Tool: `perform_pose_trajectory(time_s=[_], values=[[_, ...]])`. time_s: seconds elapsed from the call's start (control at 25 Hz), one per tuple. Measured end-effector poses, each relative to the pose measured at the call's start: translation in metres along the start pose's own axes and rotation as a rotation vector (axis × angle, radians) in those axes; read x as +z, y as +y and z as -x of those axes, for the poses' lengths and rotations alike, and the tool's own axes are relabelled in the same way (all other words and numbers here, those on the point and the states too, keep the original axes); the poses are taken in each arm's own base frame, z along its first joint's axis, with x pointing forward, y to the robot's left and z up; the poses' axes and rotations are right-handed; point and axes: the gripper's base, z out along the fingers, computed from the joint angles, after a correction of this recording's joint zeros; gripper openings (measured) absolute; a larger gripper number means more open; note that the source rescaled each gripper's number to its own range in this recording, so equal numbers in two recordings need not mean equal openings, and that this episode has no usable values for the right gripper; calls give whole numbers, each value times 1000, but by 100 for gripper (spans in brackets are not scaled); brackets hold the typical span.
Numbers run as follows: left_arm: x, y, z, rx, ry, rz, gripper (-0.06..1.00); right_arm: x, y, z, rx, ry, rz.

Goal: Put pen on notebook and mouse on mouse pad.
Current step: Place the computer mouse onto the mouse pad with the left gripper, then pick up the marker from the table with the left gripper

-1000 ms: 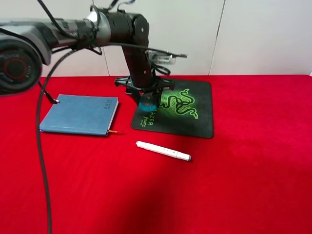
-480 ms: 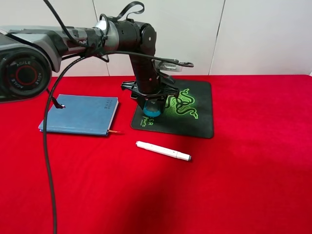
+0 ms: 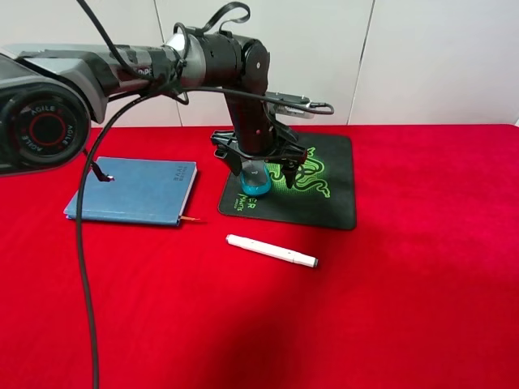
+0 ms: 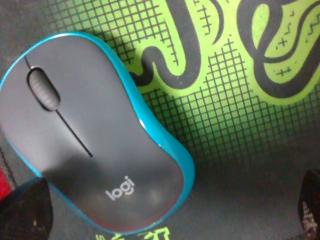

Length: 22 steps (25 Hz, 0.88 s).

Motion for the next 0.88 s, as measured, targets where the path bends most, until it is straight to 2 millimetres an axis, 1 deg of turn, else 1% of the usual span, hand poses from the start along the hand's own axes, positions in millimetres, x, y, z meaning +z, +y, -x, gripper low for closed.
perform_pose_trajectory(time_s=[0.16,0.32,0.48,0.72,0.88], values=[[-19,-2,7,1,3,-3,100,0,0,0,0,0,0],[-47,-4,12,4,23,0,100,0,0,0,0,0,0],[-76,-8,22,5,-62,-29,100,0,0,0,0,0,0],[-121,-17,19,52,-145,-56,100,0,0,0,2,0,3],[-151,-25,13,79,-194,-68,100,0,0,0,2,0,3]])
